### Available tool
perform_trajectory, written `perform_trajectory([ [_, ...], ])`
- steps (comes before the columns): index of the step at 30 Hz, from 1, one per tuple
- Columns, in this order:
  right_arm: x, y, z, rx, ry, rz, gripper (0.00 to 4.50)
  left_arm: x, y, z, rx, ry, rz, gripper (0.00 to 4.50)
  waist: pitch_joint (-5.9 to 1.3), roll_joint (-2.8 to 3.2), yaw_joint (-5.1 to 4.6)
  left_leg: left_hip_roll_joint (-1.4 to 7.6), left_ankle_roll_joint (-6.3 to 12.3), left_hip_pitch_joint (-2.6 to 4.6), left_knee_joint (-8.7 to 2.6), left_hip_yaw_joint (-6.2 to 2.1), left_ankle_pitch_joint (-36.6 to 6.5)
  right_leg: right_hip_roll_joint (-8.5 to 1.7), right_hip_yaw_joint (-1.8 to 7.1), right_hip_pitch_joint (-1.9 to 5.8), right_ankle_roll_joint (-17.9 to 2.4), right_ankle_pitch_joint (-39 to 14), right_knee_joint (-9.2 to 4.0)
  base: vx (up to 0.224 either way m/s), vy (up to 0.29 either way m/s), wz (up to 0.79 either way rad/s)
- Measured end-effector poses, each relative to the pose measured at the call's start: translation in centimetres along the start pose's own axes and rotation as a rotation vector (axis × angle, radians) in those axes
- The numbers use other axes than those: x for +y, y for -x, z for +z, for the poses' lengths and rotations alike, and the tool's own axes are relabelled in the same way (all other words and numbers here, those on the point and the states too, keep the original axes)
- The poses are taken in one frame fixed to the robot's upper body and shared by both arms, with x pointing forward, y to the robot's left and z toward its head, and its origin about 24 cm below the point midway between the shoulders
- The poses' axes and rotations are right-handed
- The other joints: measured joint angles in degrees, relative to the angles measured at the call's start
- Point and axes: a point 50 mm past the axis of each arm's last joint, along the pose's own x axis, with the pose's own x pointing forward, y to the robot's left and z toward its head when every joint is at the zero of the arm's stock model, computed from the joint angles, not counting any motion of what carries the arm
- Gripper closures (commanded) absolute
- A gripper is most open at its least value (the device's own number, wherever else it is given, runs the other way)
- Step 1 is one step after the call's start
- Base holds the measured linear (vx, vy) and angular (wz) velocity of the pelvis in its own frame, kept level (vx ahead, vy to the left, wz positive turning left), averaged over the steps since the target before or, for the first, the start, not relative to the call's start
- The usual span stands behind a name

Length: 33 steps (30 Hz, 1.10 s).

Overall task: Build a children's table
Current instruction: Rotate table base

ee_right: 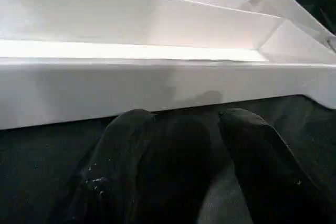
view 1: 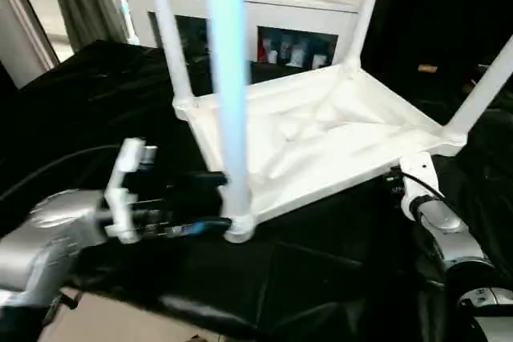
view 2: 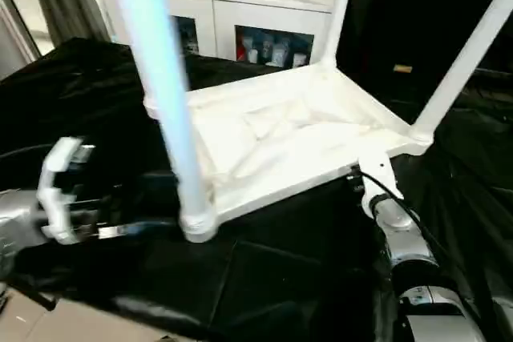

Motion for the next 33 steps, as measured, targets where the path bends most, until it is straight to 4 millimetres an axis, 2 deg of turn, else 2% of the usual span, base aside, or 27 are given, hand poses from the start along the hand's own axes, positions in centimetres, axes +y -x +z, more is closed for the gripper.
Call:
perform_trajectory([
  [3,1.5,-0.3,0.6,-0.027,0.007,0.055,1.86,0.3,-0.3,0.0,0.023,-0.009,0.008,0.01,0.27,0.26,-1.23,-0.03,-0.01,0.17,-0.02,-0.15,0.0,-0.14,-0.35,0.15,0.1,-0.1,-0.46,-0.09,0.02,-0.06],
  [4,2.2,-0.4,0.9,-0.045,0.011,0.082,1.86,0.2,0.1,-0.2,0.041,0.007,0.011,0.01,0.49,0.63,-1.62,-0.02,-0.01,0.25,-0.04,-0.37,0.0,-0.15,-0.65,0.3,0.1,-0.1,-0.81,-0.102,0.031,-0.18],
  [5,2.4,-0.4,1.1,-0.059,0.021,0.097,1.86,0.0,0.7,-0.5,0.066,0.036,0.016,0.01,0.83,1.12,-2.42,0.0,-0.01,0.31,-0.18,-0.75,0.0,-0.28,-1.49,0.53,0.1,-0.1,-1.61,-0.102,0.031,-0.18],
  [6,2.4,-0.4,1.1,-0.063,0.023,0.096,1.86,-0.2,1.3,-0.8,0.085,0.057,0.026,0.01,1.09,1.54,-2.8,0.04,-0.01,0.3,-0.39,-0.98,0.0,-0.69,-2.56,0.75,0.1,-0.1,-2.2,-0.097,0.046,-0.22],
  [7,2.2,-0.4,1.2,-0.067,0.027,0.092,1.86,-0.3,1.9,-0.9,0.098,0.073,0.038,0.01,1.41,1.88,-2.93,0.15,-0.02,0.07,-0.67,-1.06,0.0,-0.95,-3.33,0.95,0.1,-0.1,-2.13,-0.143,0.026,-0.15],
  [8,2.1,-0.3,1.1,-0.068,0.028,0.088,1.86,-0.4,2.7,-1.0,0.107,0.088,0.049,0.01,1.67,2.03,-2.74,0.41,-0.02,-0.13,-0.76,-0.91,0.0,-0.94,-3.51,0.82,-0.7,-1.9,-0.09,-0.143,0.026,-0.15],
  [9,1.5,-0.1,0.5,-0.056,0.028,0.074,1.86,-0.5,3.4,-0.7,0.117,0.089,0.065,0.01,1.61,1.31,-1.82,0.51,-0.03,-0.19,-0.74,0.74,0.0,-1.06,-1.88,1.23,-1.5,-5.1,4.72,-0.113,-0.054,0.04],
  [10,1.1,-0.1,0.6,-0.056,0.032,0.065,1.86,-0.4,3.9,-0.4,0.111,0.081,0.084,0.01,1.04,-0.93,-0.93,0.33,-0.12,0.08,-0.15,2.08,0.0,-1.12,0.48,1.53,0.6,-6.2,6.41,-0.036,-0.141,0.06],
  [11,0.8,-0.2,0.9,-0.063,0.033,0.054,1.86,-0.6,4.4,-0.8,0.106,0.099,0.102,0.01,1.21,-1.09,-0.09,0.39,-0.38,-0.47,0.95,1.81,-0.3,-0.93,0.82,0.36,0.6,-6.1,6.79,-0.036,-0.141,0.06],
  [12,0.9,-0.2,1.0,-0.065,0.033,0.056,1.86,-0.8,4.7,-1.2,0.111,0.121,0.112,0.01,1.0,-0.4,0.87,0.06,-0.14,-0.89,4.15,-0.38,-0.7,-0.81,0.64,0.22,0.5,-6.2,6.77,-0.038,-0.107,-0.12],
  [13,1.0,-0.2,1.0,-0.066,0.033,0.058,1.86,-0.9,5.1,-1.6,0.116,0.138,0.124,0.01,0.97,-0.22,1.34,-0.69,-0.09,-0.68,4.88,-2.27,-0.7,-0.69,0.34,0.25,0.5,-6.1,6.73,0.0,0.0,0.0],
  [14,0.9,-0.2,1.1,-0.076,0.029,0.052,1.86,-0.7,5.5,-1.3,0.12,0.129,0.144,0.01,0.72,0.93,1.34,-0.61,-1.15,0.34,2.78,-2.84,-0.8,-0.51,-0.63,-0.08,0.2,-6.0,6.49,0.0,0.0,0.0],
  [15,0.9,-0.2,1.2,-0.085,0.029,0.046,1.86,-0.4,5.9,-1.1,0.114,0.119,0.168,0.01,0.85,0.87,1.02,-0.25,-1.27,0.09,2.06,-2.39,-0.8,0.04,-0.42,-0.31,-0.6,-5.2,5.51,0.0,0.0,0.0],
  [16,0.9,-0.2,1.3,-0.086,0.03,0.046,1.86,-0.2,6.3,-1.0,0.111,0.111,0.191,0.01,0.8,0.81,0.75,-0.16,-1.28,-0.07,1.41,-2.29,-0.8,0.49,-0.19,-0.17,-1.5,-4.5,4.58,-0.063,-0.015,0.15],
  [17,0.9,-0.2,1.3,-0.086,0.032,0.047,1.86,0.0,6.6,-0.8,0.105,0.098,0.219,0.01,0.81,0.82,0.58,-0.01,-1.28,-0.09,1.01,-2.16,-0.8,0.82,-0.08,0.06,-1.9,-3.2,3.5,-0.063,-0.015,0.15],
  [18,0.9,-0.2,1.2,-0.083,0.032,0.047,1.86,0.0,6.6,-0.7,0.101,0.086,0.225,0.01,0.82,0.84,0.5,0.12,-1.28,-0.05,0.96,-2.1,-0.8,0.9,-0.1,0.24,-2.0,-2.7,3.1,0.0,0.0,0.0],
  [24,0.7,-0.3,1.5,-0.091,0.026,0.018,1.86,1.4,3.0,0.6,-0.053,-0.08,0.285,0.01,0.89,0.84,0.35,0.52,-1.29,-0.1,0.76,-1.64,-0.8,0.94,-0.18,0.4,-1.2,-2.3,2.23,0.0,0.0,0.0],
  [27,0.8,-0.4,1.7,-0.098,0.016,0.0,1.86,2.8,2.5,1.0,-0.099,-0.123,0.369,0.01,0.88,0.84,0.09,0.59,-1.33,-0.12,0.75,-1.61,-0.7,0.98,-0.18,0.35,-0.9,-2.0,2.16,0.0,0.0,0.0],
  [29,1.2,-0.5,1.7,-0.102,0.008,0.004,1.86,3.2,2.5,0.8,-0.11,-0.12,0.392,0.01,0.88,0.85,-0.46,0.62,-1.39,-0.23,0.66,-1.61,-0.7,1.02,-0.18,0.34,-1.0,-2.0,2.15,0.0,0.0,0.0],
  [33,1.5,-0.6,2.2,-0.124,0.004,0.009,1.86,3.6,1.7,0.7,-0.112,-0.114,0.354,0.01,0.86,0.85,-1.12,0.66,-1.31,-0.25,0.52,-1.6,-0.5,1.09,-0.18,0.3,-0.8,-2.2,1.91,0.047,0.003,-0.01],
])
